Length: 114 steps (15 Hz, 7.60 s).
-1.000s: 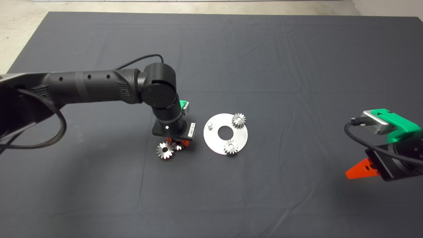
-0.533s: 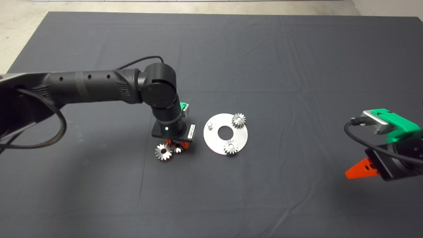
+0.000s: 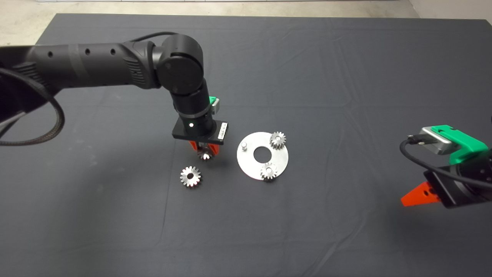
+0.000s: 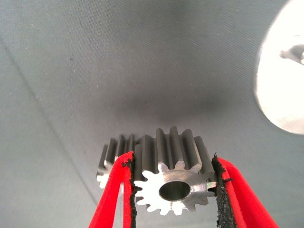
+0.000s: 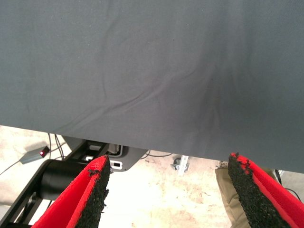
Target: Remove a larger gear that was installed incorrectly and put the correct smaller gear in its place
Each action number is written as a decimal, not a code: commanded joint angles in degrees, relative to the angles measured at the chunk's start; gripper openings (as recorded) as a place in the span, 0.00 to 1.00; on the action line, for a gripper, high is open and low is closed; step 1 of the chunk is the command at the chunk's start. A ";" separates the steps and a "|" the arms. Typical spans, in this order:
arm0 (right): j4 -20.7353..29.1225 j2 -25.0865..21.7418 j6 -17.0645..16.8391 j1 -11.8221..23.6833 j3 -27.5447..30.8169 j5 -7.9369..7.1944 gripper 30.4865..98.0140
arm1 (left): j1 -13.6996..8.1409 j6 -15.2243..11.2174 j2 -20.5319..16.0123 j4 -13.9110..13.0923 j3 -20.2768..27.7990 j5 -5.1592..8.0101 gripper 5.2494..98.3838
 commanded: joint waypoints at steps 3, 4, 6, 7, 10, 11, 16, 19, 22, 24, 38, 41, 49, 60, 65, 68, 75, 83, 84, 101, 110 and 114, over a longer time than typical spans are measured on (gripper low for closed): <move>-1.45 0.14 -0.88 1.02 -0.06 -0.01 0.53 | -2.02 -2.20 3.27 -3.73 0.82 0.27 0.27; -1.45 0.14 -1.13 1.09 -0.24 -0.01 0.53 | -2.02 -2.46 4.36 -3.73 0.65 0.27 0.27; -1.45 0.12 -1.13 1.03 -0.24 -0.10 0.53 | -1.84 -3.29 5.93 -3.56 0.54 0.10 0.27; -1.36 -0.18 -1.13 1.03 -0.24 -0.18 0.53 | -1.84 -3.84 6.80 -3.56 0.47 0.01 0.27; -1.36 -0.30 -1.13 1.09 -0.24 -0.18 0.53 | -1.67 -3.35 8.59 -3.38 -2.21 -0.52 0.27; -1.45 -0.38 -1.13 1.09 -0.24 -0.18 0.53 | -1.58 -3.16 9.13 -3.12 -3.39 -0.52 0.27; -1.36 -0.21 -1.13 1.09 -0.15 -0.18 0.53 | -1.32 1.05 9.92 -2.77 -8.39 -0.87 0.27; -1.45 -0.03 -1.13 1.09 -0.15 -0.10 0.53 | -1.23 1.59 10.27 -2.42 -9.72 -0.95 0.27; -1.45 -0.03 -1.13 1.09 -0.15 -0.18 0.53 | 0.17 1.59 11.15 -1.63 -10.77 -1.31 0.27; -1.45 -0.14 -1.13 1.09 -0.15 -0.18 0.53 | 1.72 2.84 11.99 -1.42 -12.17 -1.53 0.27; -1.45 -0.30 -1.13 1.09 -0.24 -0.18 0.53 | 1.41 3.61 12.91 -0.66 -13.15 -1.66 0.26; -1.45 -0.30 -1.13 1.09 -0.24 -0.18 0.53 | 1.41 3.61 13.40 -0.66 -13.32 -1.89 0.26; -1.36 -0.47 -1.13 1.09 -0.24 -0.45 0.53 | 1.41 3.70 15.02 -0.57 -15.26 -2.01 0.26; -1.36 -0.21 -1.13 1.09 -0.24 -0.27 0.53 | -1.05 5.54 14.93 -0.57 -16.54 -1.57 0.26; -1.36 -0.12 -1.13 1.09 -0.24 -0.27 0.53 | -2.37 5.54 14.93 -0.83 -16.40 -1.49 0.26; -1.36 -0.20 -1.13 1.09 -0.24 -0.36 0.53 | -2.37 5.54 15.02 -0.83 -16.23 -1.66 0.26; -1.30 -0.56 -1.13 1.09 -0.24 -0.45 0.53 | -2.11 4.93 15.64 -0.66 -16.05 -1.66 0.26; -1.36 -0.56 -1.13 1.09 -0.24 -0.98 0.53 | -0.62 4.84 15.37 -0.22 -16.05 -1.66 0.26; -1.36 -0.56 -1.13 1.09 -0.24 -0.98 0.53 | -0.10 4.91 15.37 -0.22 -16.14 -1.75 0.26; -1.27 -0.56 -1.15 1.18 -0.24 -1.06 0.53 | 0.97 5.10 15.64 3.21 -18.09 -2.01 0.26; -1.27 -0.65 -1.22 1.18 -0.24 -1.42 0.53 | 1.06 4.75 15.64 5.23 -18.39 -2.36 0.26; -1.27 -0.56 -1.22 1.18 -0.24 -1.42 0.53 | 1.14 4.05 15.73 5.33 -18.42 -3.41 0.26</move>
